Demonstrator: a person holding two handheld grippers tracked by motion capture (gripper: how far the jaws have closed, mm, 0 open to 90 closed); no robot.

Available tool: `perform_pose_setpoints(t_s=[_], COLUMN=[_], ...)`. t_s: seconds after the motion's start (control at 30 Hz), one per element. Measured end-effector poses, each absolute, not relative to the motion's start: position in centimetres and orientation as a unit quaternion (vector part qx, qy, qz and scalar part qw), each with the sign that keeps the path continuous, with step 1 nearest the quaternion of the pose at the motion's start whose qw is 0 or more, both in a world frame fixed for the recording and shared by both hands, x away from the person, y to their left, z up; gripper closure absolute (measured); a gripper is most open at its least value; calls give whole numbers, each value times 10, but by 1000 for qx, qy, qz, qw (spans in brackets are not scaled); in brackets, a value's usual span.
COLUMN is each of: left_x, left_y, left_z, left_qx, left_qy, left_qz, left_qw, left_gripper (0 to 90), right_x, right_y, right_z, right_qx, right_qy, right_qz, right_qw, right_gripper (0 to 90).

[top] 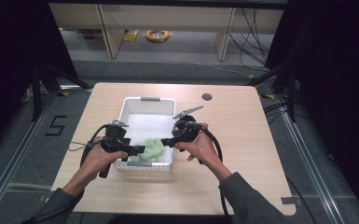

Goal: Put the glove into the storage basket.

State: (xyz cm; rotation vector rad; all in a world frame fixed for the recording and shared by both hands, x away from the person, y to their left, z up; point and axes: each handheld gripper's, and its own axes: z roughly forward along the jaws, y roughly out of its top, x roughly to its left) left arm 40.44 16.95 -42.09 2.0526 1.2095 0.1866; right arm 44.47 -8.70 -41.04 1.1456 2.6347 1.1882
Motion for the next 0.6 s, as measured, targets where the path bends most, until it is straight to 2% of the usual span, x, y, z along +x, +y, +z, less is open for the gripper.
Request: perform_pose_setpoints(t_s=[0.37, 0.6], left_x=[390, 382], left_y=[161, 154], left_z=[-417, -416], left_qx=[791, 792], left_qy=[459, 451], left_qz=[72, 68], left_qw=[398, 405], left_gripper=[178, 171], right_x=[436, 430], right_y=[-109, -125], right_z=[-402, -401], right_qx=[362, 367], right_qy=[835, 829], right_qz=[413, 421], right_qw=[17, 17], right_gripper=[352, 345])
